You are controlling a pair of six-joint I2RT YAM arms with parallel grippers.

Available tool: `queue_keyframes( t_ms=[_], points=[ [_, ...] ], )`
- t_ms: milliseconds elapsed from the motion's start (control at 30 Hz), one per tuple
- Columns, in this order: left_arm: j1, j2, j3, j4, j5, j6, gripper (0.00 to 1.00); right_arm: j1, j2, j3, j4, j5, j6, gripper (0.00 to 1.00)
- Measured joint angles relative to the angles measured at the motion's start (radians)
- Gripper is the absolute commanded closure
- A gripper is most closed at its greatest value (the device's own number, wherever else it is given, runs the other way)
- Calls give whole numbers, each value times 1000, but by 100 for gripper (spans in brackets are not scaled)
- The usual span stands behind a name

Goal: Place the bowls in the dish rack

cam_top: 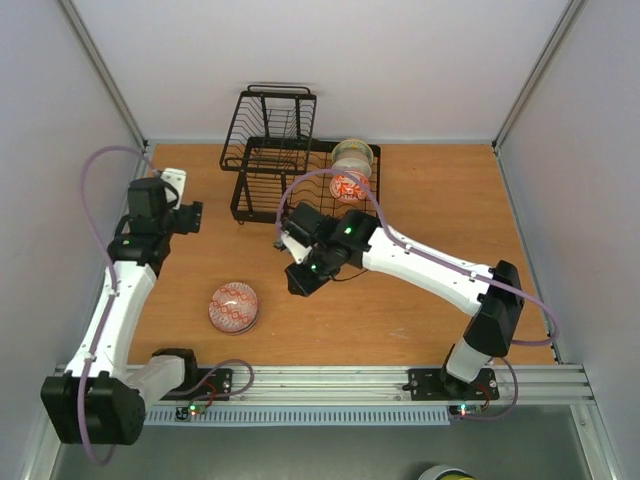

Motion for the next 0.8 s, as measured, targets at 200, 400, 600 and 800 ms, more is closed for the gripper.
queue_keyframes(
  t_ms=[200,400,600,800],
  points=[
    [150,-64,18,-27,102,-58,1,38,100,27,46,-51,26,62],
    [187,-85,18,-53,238,-90,1,53,281,175,52,-54,10,59],
    [188,-85,18,-63,292,-95,1,57,372,290,50,-49,-1,60],
    [188,-83,18,-64,314,-105,1,57,430,344,36,-47,-12,62]
  ],
)
